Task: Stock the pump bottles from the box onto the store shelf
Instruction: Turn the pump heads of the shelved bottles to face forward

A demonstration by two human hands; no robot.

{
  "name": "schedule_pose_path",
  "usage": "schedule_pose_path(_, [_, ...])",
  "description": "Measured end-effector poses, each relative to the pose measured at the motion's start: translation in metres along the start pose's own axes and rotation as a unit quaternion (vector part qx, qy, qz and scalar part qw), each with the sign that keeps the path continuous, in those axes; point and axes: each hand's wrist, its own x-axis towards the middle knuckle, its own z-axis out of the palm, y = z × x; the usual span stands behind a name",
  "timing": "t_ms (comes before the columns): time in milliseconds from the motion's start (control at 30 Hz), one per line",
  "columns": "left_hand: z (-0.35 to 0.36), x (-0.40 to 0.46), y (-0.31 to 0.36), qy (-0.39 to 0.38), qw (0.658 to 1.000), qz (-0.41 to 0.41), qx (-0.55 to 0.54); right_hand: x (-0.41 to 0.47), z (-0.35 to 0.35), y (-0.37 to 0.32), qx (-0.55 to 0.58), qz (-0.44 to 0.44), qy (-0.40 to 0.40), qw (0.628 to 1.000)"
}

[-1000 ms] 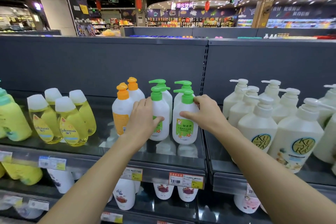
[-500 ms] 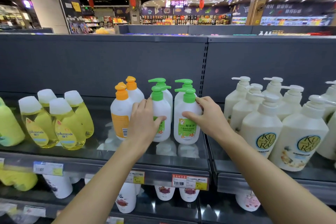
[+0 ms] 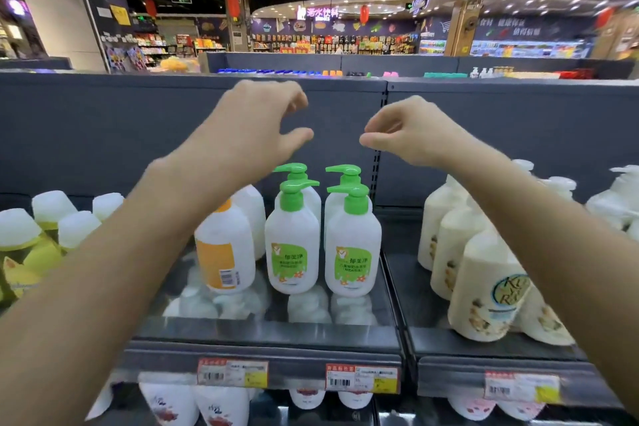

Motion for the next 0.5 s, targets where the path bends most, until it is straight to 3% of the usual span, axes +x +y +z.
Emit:
schedule_pose_path(100, [0.022,0.048,-0.007,-0.109,0.994,0.018,0.028,0.037,0.007,-0.01,-0.123,-0.017,-0.104,0.987])
schedule_pose_path(233, [0.076,0.076,-0.029,-0.272,0.96,-0.029,0.052,0.07,0.034,0.001,-0.21,-0.006,-0.222,0.952])
schedule_pose_path(367, [0.11,0.082,-0.048,-0.368,0.921,-0.061,0.109,0.083,0.051,0.018,-0.262,-0.005,-0.291,0.92])
schedule_pose_path(500, [0.123,0.081,-0.057,-0.405,0.907,-0.062,0.103,0.081,0.059,0.03,-0.232,0.007,-0.31,0.922])
